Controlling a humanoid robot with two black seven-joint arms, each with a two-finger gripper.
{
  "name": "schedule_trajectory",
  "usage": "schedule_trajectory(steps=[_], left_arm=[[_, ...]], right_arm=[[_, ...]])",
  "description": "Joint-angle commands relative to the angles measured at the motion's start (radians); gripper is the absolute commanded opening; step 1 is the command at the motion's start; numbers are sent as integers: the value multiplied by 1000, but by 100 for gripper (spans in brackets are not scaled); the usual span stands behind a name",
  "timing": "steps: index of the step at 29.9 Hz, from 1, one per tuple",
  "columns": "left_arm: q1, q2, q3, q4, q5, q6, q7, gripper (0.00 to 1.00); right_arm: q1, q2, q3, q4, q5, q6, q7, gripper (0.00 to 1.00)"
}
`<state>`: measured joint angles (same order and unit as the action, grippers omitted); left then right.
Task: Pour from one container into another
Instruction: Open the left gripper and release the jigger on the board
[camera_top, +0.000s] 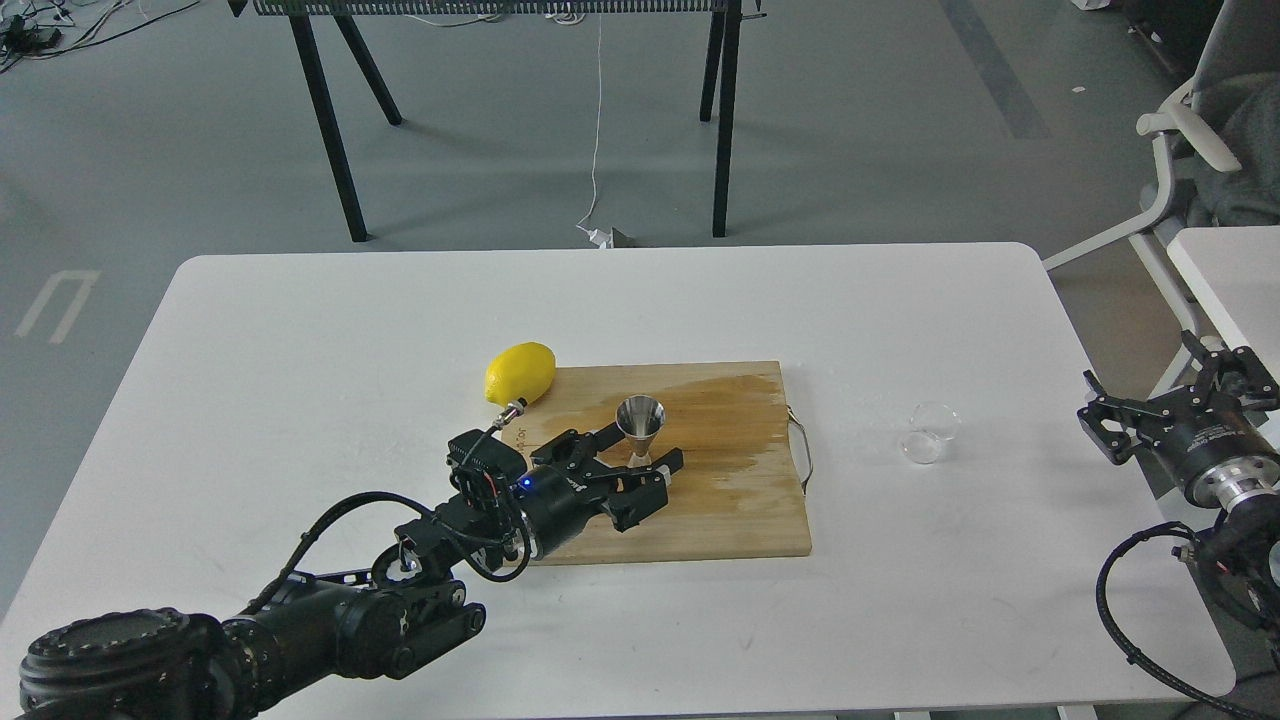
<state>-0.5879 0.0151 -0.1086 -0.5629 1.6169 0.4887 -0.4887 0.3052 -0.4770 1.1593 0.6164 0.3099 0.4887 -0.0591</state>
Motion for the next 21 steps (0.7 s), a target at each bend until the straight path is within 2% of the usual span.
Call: schedule_trajectory(steps=[1,15,21], left_arm=[[-1,2,0,0,0,0,0,94],[14,43,-6,-3,0,0,0,94],[26,65,-6,-52,-2,0,0,94]], right_arm=[[0,0,0,0,0,0,-1,99],[-1,0,0,0,0,0,-1,99],[-1,0,0,0,0,0,-1,99]])
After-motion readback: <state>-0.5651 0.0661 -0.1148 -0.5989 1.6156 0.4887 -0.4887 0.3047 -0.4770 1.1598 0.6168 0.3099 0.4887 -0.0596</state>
